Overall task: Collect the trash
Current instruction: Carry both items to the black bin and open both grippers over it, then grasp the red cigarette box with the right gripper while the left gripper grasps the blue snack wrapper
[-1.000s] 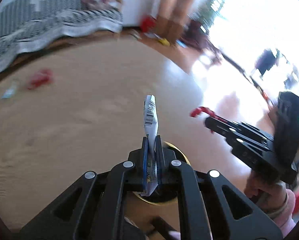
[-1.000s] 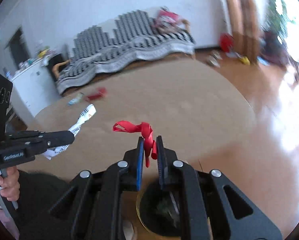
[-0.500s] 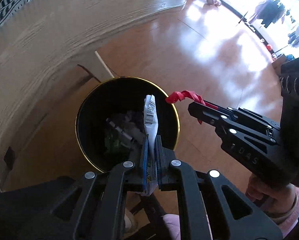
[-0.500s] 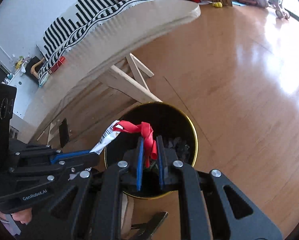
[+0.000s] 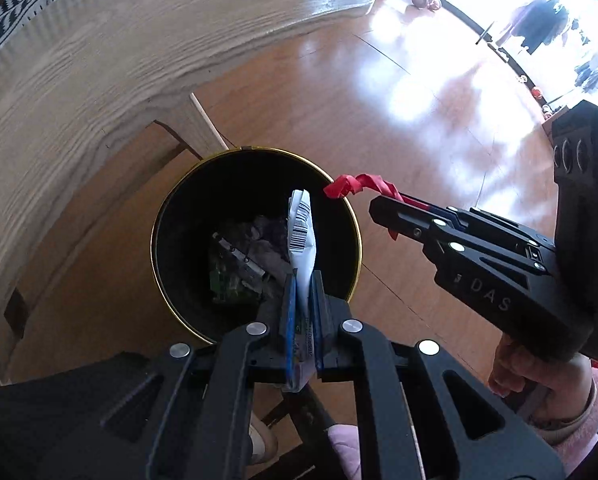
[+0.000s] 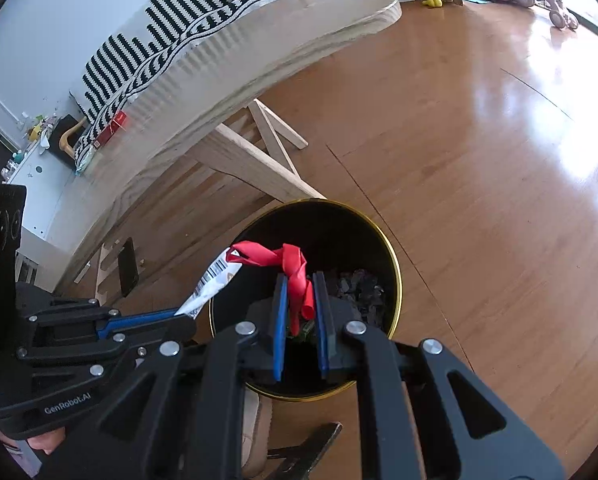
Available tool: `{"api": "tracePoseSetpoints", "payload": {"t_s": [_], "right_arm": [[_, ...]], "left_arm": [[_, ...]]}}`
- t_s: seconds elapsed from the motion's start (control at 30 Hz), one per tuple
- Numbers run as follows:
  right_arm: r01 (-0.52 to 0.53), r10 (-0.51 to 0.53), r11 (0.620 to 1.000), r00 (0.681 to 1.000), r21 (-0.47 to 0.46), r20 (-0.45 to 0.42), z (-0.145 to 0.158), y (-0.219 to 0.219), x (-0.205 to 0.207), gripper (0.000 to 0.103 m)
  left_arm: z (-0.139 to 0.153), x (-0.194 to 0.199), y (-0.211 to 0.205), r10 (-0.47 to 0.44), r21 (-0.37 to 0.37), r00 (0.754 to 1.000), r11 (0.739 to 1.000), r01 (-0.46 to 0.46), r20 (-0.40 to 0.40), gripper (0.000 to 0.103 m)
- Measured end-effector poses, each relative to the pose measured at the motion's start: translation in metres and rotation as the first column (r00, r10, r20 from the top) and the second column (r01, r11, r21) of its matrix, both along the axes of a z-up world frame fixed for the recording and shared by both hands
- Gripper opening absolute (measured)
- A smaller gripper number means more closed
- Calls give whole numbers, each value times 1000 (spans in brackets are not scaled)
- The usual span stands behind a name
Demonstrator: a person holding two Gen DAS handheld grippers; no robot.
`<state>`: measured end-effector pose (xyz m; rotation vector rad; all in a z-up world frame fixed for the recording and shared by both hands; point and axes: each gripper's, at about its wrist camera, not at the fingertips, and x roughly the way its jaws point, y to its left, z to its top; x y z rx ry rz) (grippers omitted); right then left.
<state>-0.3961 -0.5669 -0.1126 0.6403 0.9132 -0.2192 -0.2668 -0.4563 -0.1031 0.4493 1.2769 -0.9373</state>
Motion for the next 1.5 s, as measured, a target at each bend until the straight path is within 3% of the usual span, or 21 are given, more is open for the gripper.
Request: {"api": "tracePoseSetpoints", "payload": {"t_s": [0.13, 0.2, 0.23, 0.27, 0.3, 0.33, 0.5, 0.67, 0.77, 0.9, 1.03, 1.2, 1.37, 1.5], "right_arm": [[-1, 1, 1000, 1000, 1, -9, -1, 5, 5, 13], [12, -12, 1000, 1000, 6, -4, -1, 3, 4, 13], [31, -31, 999, 1000, 29, 0, -1, 0, 4, 26], [52, -51, 998, 999, 42, -8, -2, -5, 3, 67], [74, -73, 996, 997, 47, -12, -2, -8, 2, 87], [102, -102, 993, 995, 55, 1, -1, -12, -1, 97], [159, -163, 984, 986, 82, 35, 8, -24, -8, 97], [177, -175, 984, 983, -28, 54, 45, -27, 7, 97], [152, -146, 985, 986, -79, 81, 71, -24, 31, 97], [56, -42, 989, 993, -133, 108, 104, -6, 91, 97], [-41, 58, 986, 993, -162, 103, 122, 25, 160, 97], [-188, 204, 962, 977, -197, 65, 128, 85, 259, 97], [-297, 309, 932, 951, -207, 29, 125, 145, 347, 97], [-353, 360, 914, 933, -201, -3, 120, 185, 417, 97]], "left_arm": [[-1, 2, 3, -9, -7, 1000, 1000, 9, -9, 7], [-2, 1, 1, -13, 14, 1000, 1000, 13, 13, 14], [-2, 0, 1, -14, 22, 1000, 1000, 13, 18, 39], [-2, -1, 1, -7, 26, 999, 1000, 7, 33, 85], [1, -1, 4, 7, 8, 998, 1000, -8, 59, 98], [4, -2, 6, 14, -12, 997, 1000, -13, 79, 97], [23, -3, 8, 2, -36, 997, 999, 1, 81, 97], [96, 14, 22, 8, -143, 986, 990, 17, 169, 97], [143, 50, 49, 85, -196, 969, 980, -38, 234, 97], [176, 112, 99, 236, -219, 933, 959, -178, 274, 97], [175, 184, 165, 368, -163, 872, 929, -332, 322, 97], [150, 265, 247, 506, -82, 810, 858, -507, 297, 97], [131, 327, 287, 553, -32, 782, 822, -569, 286, 97], [117, 373, 299, 557, -11, 778, 815, -580, 290, 97]]}}
